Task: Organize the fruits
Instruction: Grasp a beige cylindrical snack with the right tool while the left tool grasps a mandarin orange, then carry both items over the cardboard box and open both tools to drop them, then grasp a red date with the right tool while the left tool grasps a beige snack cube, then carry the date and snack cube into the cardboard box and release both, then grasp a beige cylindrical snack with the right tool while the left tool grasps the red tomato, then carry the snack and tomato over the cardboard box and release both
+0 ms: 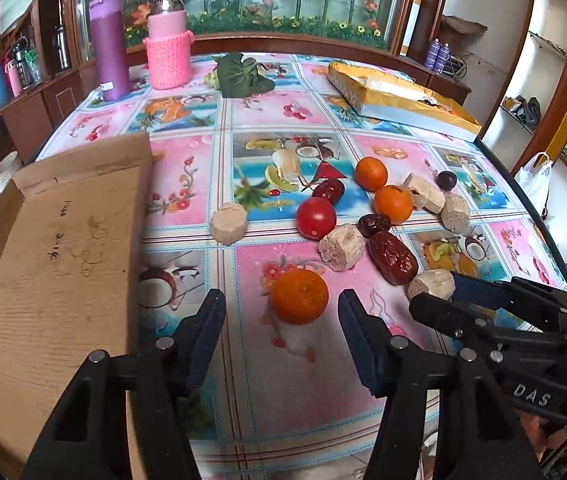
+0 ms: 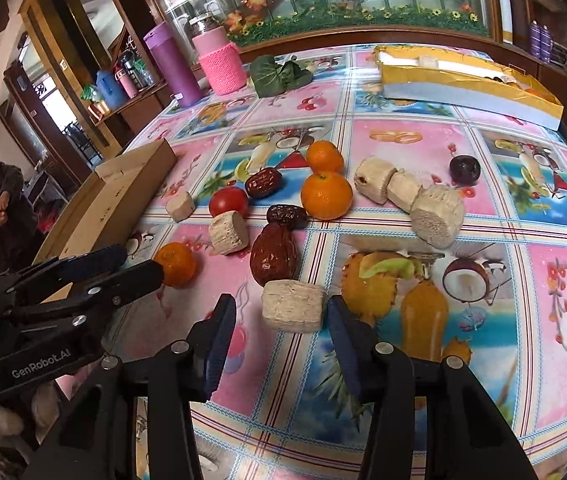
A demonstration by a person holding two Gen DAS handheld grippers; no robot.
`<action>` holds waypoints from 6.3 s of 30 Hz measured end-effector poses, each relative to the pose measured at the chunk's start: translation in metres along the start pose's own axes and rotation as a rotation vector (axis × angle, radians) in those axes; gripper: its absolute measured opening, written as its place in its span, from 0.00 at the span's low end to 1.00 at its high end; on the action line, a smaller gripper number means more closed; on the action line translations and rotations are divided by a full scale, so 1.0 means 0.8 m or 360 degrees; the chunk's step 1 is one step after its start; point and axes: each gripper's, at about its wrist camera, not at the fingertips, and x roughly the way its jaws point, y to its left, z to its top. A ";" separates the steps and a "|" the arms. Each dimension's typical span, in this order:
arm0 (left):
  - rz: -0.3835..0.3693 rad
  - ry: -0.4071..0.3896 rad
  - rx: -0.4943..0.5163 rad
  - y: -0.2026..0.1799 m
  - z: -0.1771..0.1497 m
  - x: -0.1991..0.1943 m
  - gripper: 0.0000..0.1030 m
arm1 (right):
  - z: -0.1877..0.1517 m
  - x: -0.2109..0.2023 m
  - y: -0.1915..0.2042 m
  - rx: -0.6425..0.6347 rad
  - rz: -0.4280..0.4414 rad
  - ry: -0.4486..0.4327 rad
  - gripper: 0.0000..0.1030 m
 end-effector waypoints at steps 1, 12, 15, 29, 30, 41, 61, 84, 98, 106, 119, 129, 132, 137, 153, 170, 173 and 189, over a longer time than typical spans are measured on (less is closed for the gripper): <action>-0.0005 0.0016 -0.0006 0.000 0.002 0.005 0.56 | 0.000 0.001 0.000 -0.0006 -0.0001 0.0004 0.50; -0.0012 0.0078 0.0014 -0.011 0.005 0.028 0.29 | 0.003 0.007 -0.004 -0.0043 -0.0047 0.0022 0.33; -0.0080 0.0057 -0.0052 0.000 0.004 0.009 0.29 | 0.003 0.001 0.003 -0.0062 -0.0063 0.0017 0.33; 0.0369 -0.0139 -0.0392 0.196 -0.049 -0.119 0.30 | 0.024 -0.024 0.181 -0.0368 0.0260 -0.0042 0.34; 0.0408 -0.0131 -0.0419 0.208 -0.055 -0.120 0.30 | 0.022 -0.016 0.203 -0.0404 0.0286 -0.0021 0.34; 0.0382 -0.0105 -0.0647 0.286 -0.089 -0.130 0.30 | -0.026 0.086 0.335 -0.0660 0.0259 0.0205 0.34; -0.0015 -0.0201 -0.0330 0.105 -0.017 -0.119 0.60 | -0.010 -0.046 0.101 -0.0234 -0.0014 -0.0131 0.63; -0.0335 0.0137 -0.0319 0.012 0.040 0.045 0.52 | 0.025 0.023 0.009 -0.0145 -0.0042 0.0024 0.30; -0.0192 0.0059 -0.0159 -0.010 0.030 0.029 0.28 | 0.001 -0.013 -0.006 -0.0125 -0.0113 -0.0006 0.30; -0.0121 -0.0078 -0.0387 0.088 0.006 -0.051 0.28 | 0.003 -0.025 0.042 -0.0200 -0.0075 -0.0050 0.30; 0.0320 -0.0109 -0.0575 0.244 -0.023 -0.100 0.29 | 0.034 0.000 0.196 -0.0380 0.0225 -0.0056 0.30; 0.0352 0.0023 -0.0669 0.298 -0.034 -0.068 0.29 | 0.035 0.110 0.298 -0.0540 0.0232 0.0187 0.31; 0.0313 0.0006 -0.0727 0.306 -0.038 -0.073 0.30 | 0.031 0.121 0.308 -0.0550 0.0230 0.0196 0.31; 0.0284 -0.0091 -0.0817 0.309 -0.041 -0.101 0.41 | 0.029 0.114 0.314 -0.0590 0.0224 0.0153 0.39; 0.0005 -0.0122 -0.0429 0.130 0.004 -0.097 0.53 | 0.014 -0.005 0.096 -0.0127 0.0122 -0.0052 0.48; -0.0069 0.0090 -0.0098 0.007 0.057 0.049 0.52 | 0.045 -0.023 -0.111 0.0223 -0.0194 -0.0111 0.47; -0.0107 0.0071 -0.0072 0.003 0.062 0.056 0.52 | 0.054 -0.008 -0.102 0.0163 -0.0204 -0.0096 0.47; -0.0145 -0.0013 0.0037 -0.021 0.053 0.034 0.28 | 0.054 0.007 -0.102 0.0180 -0.0231 -0.0065 0.40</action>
